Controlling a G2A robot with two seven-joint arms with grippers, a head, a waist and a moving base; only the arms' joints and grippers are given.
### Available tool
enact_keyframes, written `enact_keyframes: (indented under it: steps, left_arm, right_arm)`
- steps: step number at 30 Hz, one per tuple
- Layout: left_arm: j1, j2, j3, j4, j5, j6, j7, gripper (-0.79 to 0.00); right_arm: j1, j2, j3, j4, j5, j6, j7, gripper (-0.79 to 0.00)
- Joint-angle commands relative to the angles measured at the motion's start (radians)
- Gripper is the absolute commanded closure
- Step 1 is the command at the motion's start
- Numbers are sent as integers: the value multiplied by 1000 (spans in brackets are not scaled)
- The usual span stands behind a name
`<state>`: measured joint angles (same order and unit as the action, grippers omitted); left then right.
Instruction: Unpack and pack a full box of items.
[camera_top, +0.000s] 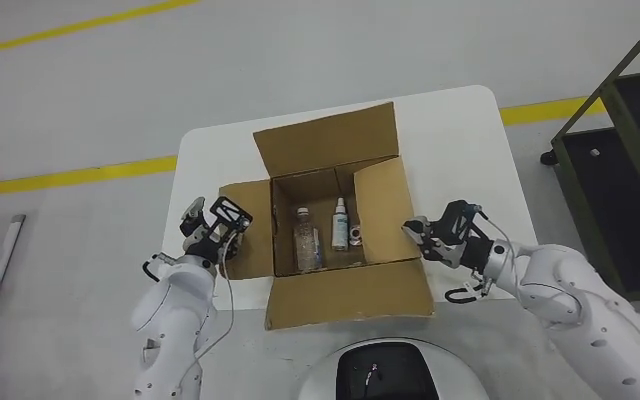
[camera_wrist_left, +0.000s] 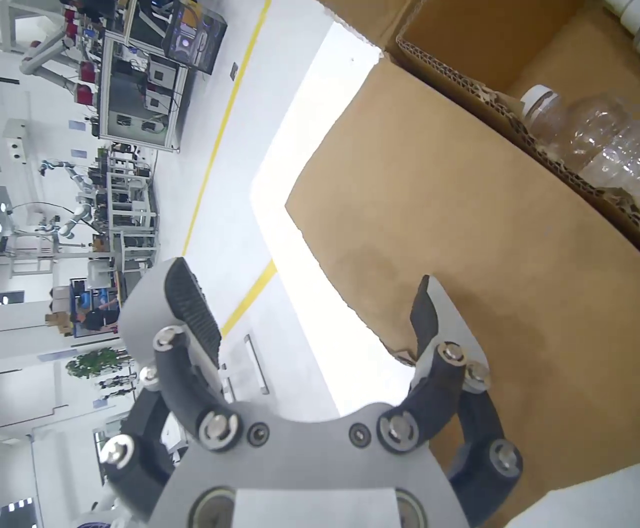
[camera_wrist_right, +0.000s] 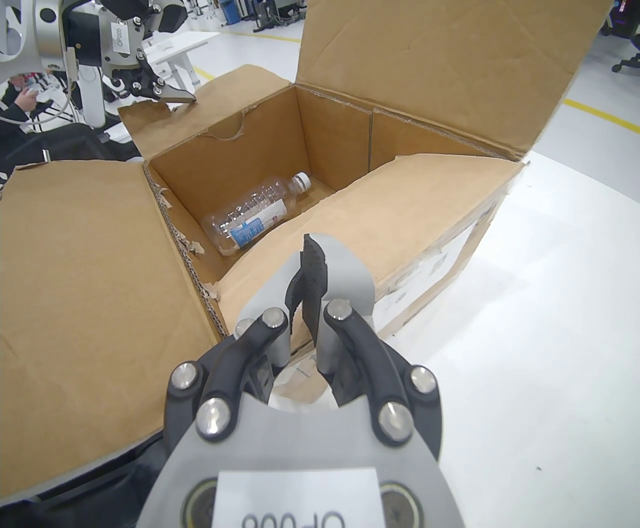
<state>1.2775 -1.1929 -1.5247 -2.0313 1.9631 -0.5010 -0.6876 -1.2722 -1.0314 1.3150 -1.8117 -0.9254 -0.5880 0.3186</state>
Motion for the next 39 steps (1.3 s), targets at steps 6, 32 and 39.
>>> enact_keyframes:
  steps: [6,32,39]
  left_arm:
    - [-18,-4,16,-66,-14,80,98,-785]
    - [-158,-61,389,54,-650,72,287,-785]
    - [-139,-63,390,69,-694,92,299,-785]
  right_arm:
    - [-25,3,61,-71,23,22,-57,0]
    - [-308,23,355,-109,-19,16,-177,0]
    - [-315,21,326,-103,-48,-11,-198,0]
